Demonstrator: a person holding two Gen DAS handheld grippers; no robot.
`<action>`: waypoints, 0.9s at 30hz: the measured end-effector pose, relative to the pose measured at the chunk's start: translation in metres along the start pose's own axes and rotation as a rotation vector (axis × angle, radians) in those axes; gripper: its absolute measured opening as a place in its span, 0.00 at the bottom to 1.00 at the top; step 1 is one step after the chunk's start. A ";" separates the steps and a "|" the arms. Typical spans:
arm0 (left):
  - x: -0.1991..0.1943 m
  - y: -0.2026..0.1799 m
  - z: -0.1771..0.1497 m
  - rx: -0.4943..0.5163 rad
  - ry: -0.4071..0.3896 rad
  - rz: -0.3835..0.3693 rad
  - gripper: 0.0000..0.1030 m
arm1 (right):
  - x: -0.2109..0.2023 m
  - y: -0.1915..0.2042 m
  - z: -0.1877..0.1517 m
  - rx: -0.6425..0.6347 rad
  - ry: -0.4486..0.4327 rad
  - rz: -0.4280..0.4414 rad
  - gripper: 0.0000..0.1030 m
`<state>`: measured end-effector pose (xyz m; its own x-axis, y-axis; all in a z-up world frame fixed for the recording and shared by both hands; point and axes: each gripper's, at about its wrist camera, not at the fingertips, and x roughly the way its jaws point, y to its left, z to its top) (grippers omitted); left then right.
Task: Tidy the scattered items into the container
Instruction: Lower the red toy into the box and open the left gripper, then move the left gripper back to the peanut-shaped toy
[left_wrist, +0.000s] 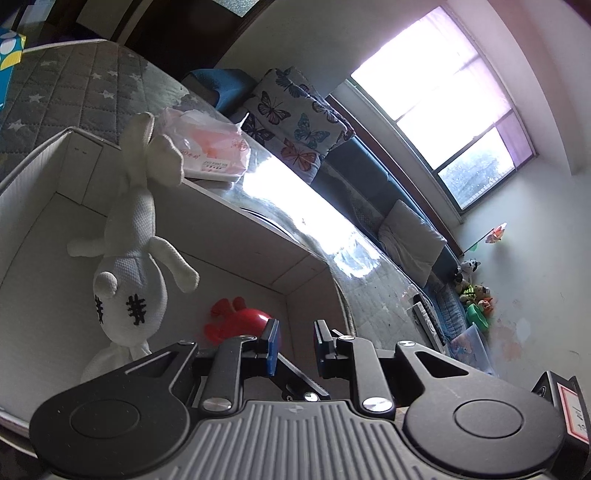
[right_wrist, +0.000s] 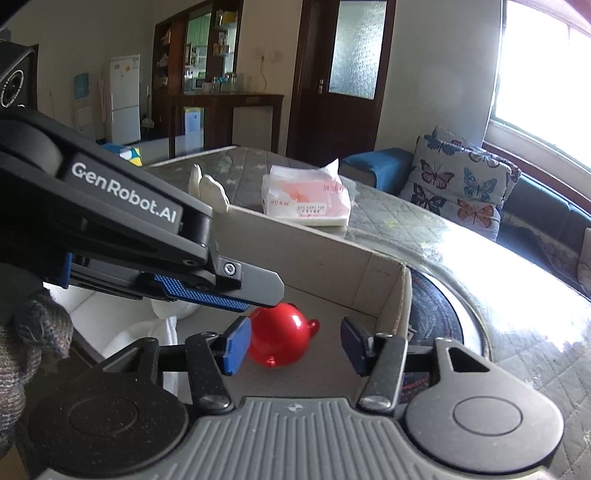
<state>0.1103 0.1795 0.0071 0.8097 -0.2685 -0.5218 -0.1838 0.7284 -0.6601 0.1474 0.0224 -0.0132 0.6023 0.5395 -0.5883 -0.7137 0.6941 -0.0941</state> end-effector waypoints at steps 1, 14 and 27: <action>-0.001 -0.003 -0.002 0.005 0.000 -0.002 0.20 | -0.005 0.000 -0.001 0.003 -0.007 0.000 0.56; -0.022 -0.046 -0.033 0.105 -0.003 -0.061 0.21 | -0.073 -0.014 -0.026 0.071 -0.111 -0.041 0.77; -0.015 -0.079 -0.081 0.217 0.081 -0.099 0.23 | -0.134 -0.040 -0.079 0.134 -0.139 -0.145 0.97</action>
<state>0.0676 0.0752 0.0235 0.7692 -0.3887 -0.5072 0.0257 0.8119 -0.5832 0.0668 -0.1152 0.0064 0.7448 0.4836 -0.4598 -0.5680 0.8211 -0.0565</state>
